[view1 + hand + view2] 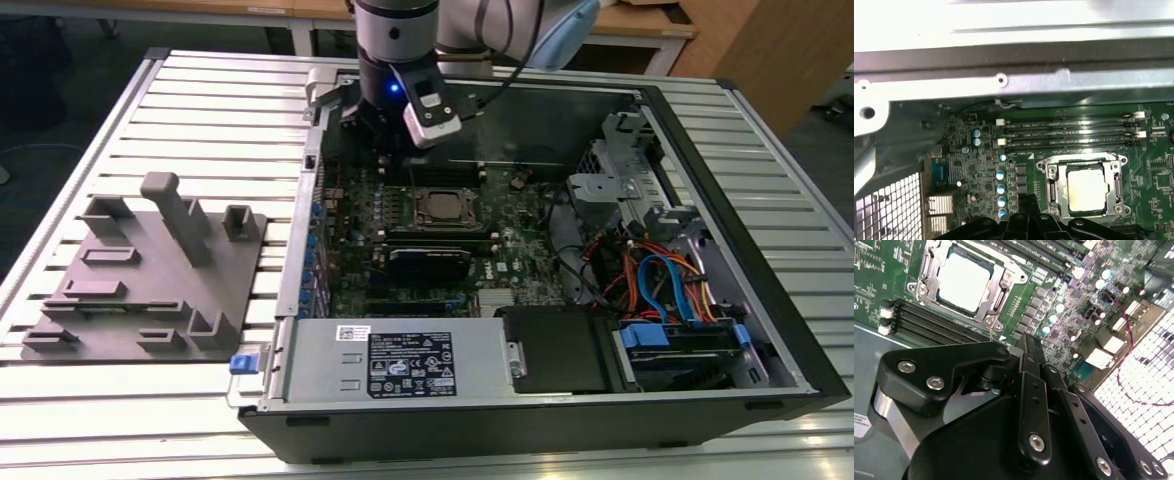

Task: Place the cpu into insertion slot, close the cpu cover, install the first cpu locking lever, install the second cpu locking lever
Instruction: 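Install the first cpu locking lever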

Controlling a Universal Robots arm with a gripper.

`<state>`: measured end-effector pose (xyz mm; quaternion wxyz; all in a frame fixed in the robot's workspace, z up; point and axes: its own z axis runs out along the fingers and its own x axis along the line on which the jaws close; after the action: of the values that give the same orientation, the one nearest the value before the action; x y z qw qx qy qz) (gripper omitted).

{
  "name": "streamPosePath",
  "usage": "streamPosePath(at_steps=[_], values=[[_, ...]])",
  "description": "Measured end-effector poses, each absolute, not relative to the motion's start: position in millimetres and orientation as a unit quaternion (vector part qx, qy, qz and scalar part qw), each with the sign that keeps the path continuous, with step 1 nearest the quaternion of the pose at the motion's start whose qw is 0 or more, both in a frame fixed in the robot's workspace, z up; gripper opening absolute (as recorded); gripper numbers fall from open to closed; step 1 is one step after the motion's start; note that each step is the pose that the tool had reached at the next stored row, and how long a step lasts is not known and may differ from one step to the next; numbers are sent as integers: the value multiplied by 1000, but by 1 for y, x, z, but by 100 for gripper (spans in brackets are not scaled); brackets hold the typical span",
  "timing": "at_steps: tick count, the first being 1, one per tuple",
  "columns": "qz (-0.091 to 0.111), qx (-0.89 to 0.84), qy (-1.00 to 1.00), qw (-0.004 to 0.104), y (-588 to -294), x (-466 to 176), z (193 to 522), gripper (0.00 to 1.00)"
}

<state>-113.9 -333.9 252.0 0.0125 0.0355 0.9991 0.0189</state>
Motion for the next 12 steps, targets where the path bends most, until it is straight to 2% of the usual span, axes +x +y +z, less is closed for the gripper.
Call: streamPosePath(at_steps=[12], values=[[19, 35, 999, 12, -316, -114, 252, 10]])
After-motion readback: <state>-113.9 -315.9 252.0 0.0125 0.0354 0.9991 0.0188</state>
